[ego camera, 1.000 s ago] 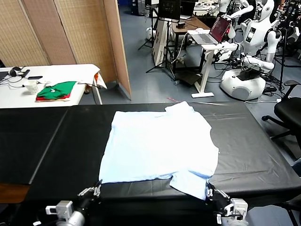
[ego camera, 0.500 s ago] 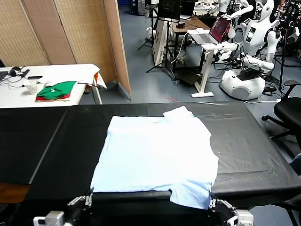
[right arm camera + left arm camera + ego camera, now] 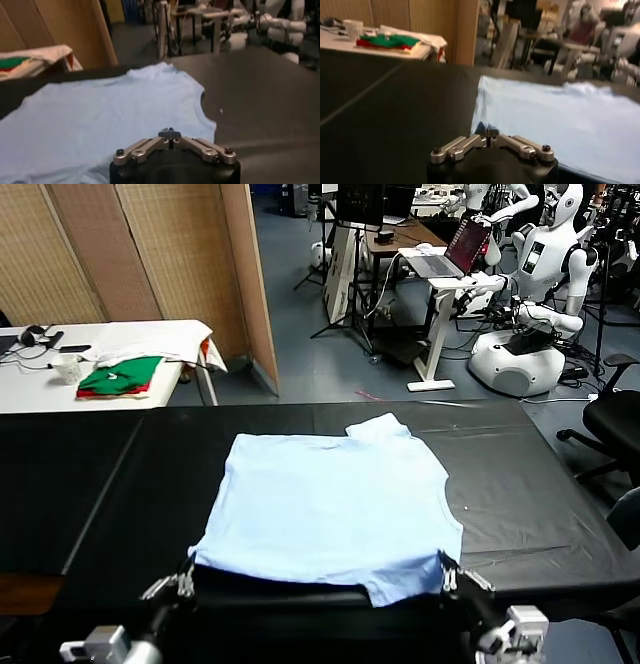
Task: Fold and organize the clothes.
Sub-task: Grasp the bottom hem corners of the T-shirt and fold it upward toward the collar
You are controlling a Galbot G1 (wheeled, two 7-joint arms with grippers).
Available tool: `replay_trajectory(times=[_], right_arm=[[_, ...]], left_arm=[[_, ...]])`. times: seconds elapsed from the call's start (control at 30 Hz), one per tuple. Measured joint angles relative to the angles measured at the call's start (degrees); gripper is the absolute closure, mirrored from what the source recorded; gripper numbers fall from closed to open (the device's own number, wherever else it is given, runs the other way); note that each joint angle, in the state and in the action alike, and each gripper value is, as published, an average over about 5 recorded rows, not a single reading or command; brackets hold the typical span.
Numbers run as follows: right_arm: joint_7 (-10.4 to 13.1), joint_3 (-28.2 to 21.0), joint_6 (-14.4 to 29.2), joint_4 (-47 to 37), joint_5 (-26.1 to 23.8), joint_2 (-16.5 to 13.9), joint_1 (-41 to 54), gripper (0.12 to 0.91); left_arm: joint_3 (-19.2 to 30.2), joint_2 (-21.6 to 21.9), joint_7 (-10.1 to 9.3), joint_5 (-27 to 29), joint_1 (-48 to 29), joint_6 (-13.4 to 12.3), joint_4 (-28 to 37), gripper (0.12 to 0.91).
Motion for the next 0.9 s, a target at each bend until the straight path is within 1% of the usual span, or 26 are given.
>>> replay_trajectory(times=[0.13,0.4,0.63,0.77,0.8,0.83,0.9], right_arm=[[0.0,-1.1,0.3,-4.3,0.0,-1.4,4.4,0.885],[-0.4,-3.4,0.3,-11.0,-0.3,-3.6,11.1,0.885],[-0.7,-5.2,0.5,-14.8,-0.7,-4.2,14.2,0.885],[-1.7,-5.5,0.5,-15.6,-0.5,-4.2,14.9,0.883],[-2.1,-5.4,0.3,-15.5,-0.3,-4.2,14.8,0.877],[-2.4,-5.3,0.1,-15.3,-0.2,-4.2,14.7,0.855],[-3.1,-4.9,-0.6,-14.6,-0.1,-4.3,14.1,0.773]], left_arm=[[1.2,0.1,0.33,0.6,-4.7,-0.7,3.5,0.884],[4.2,2.7,0.11,-0.3,-13.3,0.4,10.2,0.884],[5.5,5.5,-0.03,-0.6,-18.3,0.5,14.8,0.884],[6.1,7.2,-0.04,-0.7,-20.1,0.5,16.4,0.884],[6.3,7.7,-0.04,-0.7,-20.6,0.5,16.8,0.884],[6.5,8.2,-0.04,-0.7,-21.0,0.5,17.2,0.884],[7.0,9.2,-0.04,-0.7,-21.8,0.6,18.0,0.884]])
